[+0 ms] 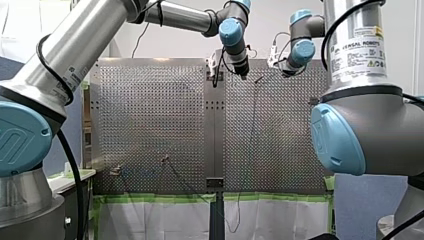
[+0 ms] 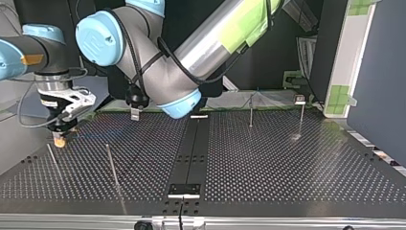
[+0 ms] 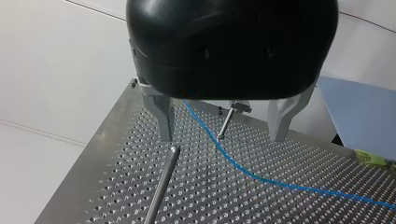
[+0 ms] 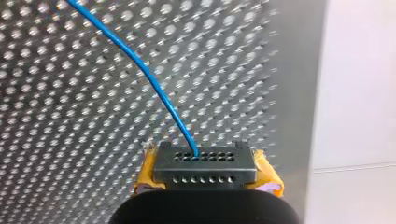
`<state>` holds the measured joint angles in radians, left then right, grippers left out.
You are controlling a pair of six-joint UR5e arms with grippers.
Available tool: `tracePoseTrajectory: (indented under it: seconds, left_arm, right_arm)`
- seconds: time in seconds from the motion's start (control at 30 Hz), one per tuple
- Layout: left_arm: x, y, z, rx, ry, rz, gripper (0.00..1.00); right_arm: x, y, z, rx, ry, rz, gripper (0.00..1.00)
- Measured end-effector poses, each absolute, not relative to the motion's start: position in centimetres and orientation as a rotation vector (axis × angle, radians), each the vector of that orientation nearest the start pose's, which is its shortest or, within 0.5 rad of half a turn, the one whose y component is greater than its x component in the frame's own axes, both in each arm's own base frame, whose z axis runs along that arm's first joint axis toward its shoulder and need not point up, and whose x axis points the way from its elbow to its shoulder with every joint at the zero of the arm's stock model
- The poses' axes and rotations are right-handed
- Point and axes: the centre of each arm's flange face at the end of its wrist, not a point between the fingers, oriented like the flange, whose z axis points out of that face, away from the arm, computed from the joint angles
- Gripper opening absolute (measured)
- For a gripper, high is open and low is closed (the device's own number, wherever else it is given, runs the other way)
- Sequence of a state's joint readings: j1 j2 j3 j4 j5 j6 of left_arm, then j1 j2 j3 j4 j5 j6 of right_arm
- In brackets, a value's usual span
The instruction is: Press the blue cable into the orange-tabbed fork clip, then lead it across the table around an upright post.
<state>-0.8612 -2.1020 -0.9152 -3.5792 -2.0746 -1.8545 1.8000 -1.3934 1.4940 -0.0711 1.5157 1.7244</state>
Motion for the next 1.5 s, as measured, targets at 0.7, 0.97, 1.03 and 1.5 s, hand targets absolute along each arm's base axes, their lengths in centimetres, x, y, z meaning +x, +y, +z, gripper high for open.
tracePoseTrajectory:
  seconds: [0.7, 0.97, 1.03, 1.5]
  left_arm:
    - [39.2, -56.1, 46.2, 0.079, 1.786, -0.602, 0.98]
    - [40.8, -56.1, 47.4, 0.025, 1.727, -0.746, 1.0]
    - [41.0, -55.9, 48.1, 0.013, 1.708, -0.777, 1.0]
    - [44.6, -51.4, 50.3, -0.129, 1.708, -0.847, 1.0]
  right_arm:
    - [25.9, -45.6, 53.4, 1.294, -1.041, 1.648, 0.0]
    - [25.6, -42.8, 56.2, 1.255, -0.985, 1.679, 0.0]
    - [25.5, -42.6, 56.0, 1.258, -0.985, 1.674, 0.0]
    - [24.8, -44.5, 52.6, 1.293, -1.045, 1.614, 0.0]
